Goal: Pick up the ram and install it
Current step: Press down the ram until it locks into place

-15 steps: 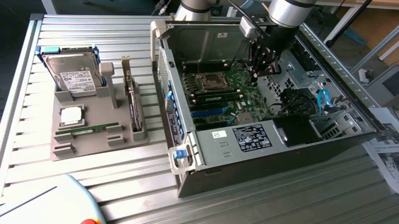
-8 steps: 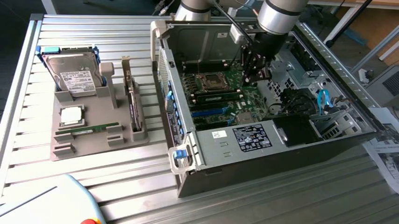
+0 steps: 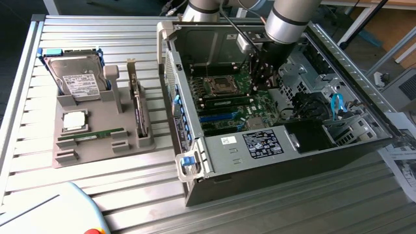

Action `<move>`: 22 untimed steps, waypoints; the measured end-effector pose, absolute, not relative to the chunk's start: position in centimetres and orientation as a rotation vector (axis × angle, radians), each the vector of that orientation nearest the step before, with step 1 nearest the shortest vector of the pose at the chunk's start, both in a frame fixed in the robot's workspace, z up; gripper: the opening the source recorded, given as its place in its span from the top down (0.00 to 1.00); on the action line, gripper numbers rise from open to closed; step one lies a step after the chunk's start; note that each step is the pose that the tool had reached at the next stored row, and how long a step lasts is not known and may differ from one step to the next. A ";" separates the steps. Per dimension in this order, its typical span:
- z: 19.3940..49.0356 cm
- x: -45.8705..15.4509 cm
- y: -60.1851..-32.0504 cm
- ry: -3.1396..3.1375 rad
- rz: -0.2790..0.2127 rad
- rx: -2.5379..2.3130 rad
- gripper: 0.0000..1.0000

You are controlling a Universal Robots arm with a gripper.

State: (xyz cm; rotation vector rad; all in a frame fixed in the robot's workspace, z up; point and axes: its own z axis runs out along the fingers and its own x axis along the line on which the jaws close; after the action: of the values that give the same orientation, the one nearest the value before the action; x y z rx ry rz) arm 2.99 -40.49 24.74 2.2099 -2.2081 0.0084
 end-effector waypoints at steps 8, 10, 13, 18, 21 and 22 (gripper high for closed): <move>22.9 3.0 -40.5 -2.207 0.009 2.209 0.89; 22.8 3.0 -40.5 -2.207 0.008 2.210 0.89; 23.2 2.8 -40.5 -2.210 0.008 2.213 0.89; 24.7 2.3 -40.5 -2.210 0.018 2.216 0.89; 24.7 1.1 -40.5 -2.206 0.018 2.220 0.89; 24.7 0.7 -40.5 -2.207 0.018 2.220 0.89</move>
State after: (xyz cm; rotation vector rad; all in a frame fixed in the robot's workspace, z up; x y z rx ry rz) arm 0.70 -40.48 24.72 2.2203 -2.2065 0.0181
